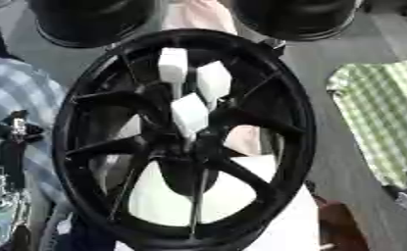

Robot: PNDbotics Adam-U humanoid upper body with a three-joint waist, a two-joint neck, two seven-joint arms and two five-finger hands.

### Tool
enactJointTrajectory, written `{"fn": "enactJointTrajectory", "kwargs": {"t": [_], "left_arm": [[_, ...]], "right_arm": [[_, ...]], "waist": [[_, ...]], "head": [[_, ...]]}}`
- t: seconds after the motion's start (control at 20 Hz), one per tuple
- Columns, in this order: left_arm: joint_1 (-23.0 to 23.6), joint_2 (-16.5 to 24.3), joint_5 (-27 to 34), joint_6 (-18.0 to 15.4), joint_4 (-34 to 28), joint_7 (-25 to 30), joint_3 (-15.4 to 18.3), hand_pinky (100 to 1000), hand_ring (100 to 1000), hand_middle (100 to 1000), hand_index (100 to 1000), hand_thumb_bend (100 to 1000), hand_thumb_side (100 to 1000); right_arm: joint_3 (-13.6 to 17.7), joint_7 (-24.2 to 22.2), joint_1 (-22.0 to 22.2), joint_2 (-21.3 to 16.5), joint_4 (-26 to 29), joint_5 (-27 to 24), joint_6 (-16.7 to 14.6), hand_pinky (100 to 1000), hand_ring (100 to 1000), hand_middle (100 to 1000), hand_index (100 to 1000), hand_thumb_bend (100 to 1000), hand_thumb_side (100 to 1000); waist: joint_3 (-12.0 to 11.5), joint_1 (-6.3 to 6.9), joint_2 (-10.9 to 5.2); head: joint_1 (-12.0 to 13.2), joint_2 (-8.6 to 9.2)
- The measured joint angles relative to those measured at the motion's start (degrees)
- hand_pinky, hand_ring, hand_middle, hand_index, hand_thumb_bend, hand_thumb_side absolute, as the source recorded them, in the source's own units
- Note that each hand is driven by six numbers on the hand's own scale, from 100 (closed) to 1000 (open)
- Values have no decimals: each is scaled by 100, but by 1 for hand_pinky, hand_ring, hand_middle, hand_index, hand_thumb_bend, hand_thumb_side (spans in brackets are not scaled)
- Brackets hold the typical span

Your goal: Pull the pin out of the wheel hub.

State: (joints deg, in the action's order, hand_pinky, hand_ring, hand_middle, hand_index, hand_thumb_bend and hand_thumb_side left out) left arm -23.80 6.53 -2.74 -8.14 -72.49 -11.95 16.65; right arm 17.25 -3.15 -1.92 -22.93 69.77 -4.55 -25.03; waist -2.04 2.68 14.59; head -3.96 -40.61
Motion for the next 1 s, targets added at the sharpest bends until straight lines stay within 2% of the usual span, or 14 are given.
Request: {"fn": "enactJointTrajectory", "kwargs": {"t": [0.2, 0.45, 0.6, 0.8, 1.0], "left_arm": [[1, 0, -54, 68, -1, -332, 16, 647, 594, 466, 754, 100, 545], [1, -1, 26, 121, -5, -482, 23, 635, 574, 445, 729, 100, 620], [0, 2, 149, 122, -13, -504, 53, 633, 572, 443, 725, 100, 708], [-30, 66, 452, 128, -42, -443, 109, 634, 573, 444, 726, 100, 772], [-62, 383, 637, 120, -42, -227, 111, 635, 575, 445, 728, 100, 780]], "right_arm": [[0, 0, 1, 0, 0, 0, 0, 666, 726, 672, 825, 695, 112], [50, 92, 0, -1, 65, -52, 34, 671, 731, 677, 828, 699, 128], [139, 148, 31, -100, 347, -67, 87, 681, 738, 683, 829, 711, 130], [246, 92, 179, -597, 961, 3, 185, 698, 749, 692, 825, 731, 139], [265, 67, 349, -1386, 1543, 69, 235, 714, 757, 701, 819, 751, 159]], "waist": [[-1, 0, 0], [-57, -1, 1], [-54, -16, 15], [48, -96, 48], [129, -123, 62]], "head": [[-1, 40], [20, 60], [33, 66], [-14, 68], [-88, 67]]}}
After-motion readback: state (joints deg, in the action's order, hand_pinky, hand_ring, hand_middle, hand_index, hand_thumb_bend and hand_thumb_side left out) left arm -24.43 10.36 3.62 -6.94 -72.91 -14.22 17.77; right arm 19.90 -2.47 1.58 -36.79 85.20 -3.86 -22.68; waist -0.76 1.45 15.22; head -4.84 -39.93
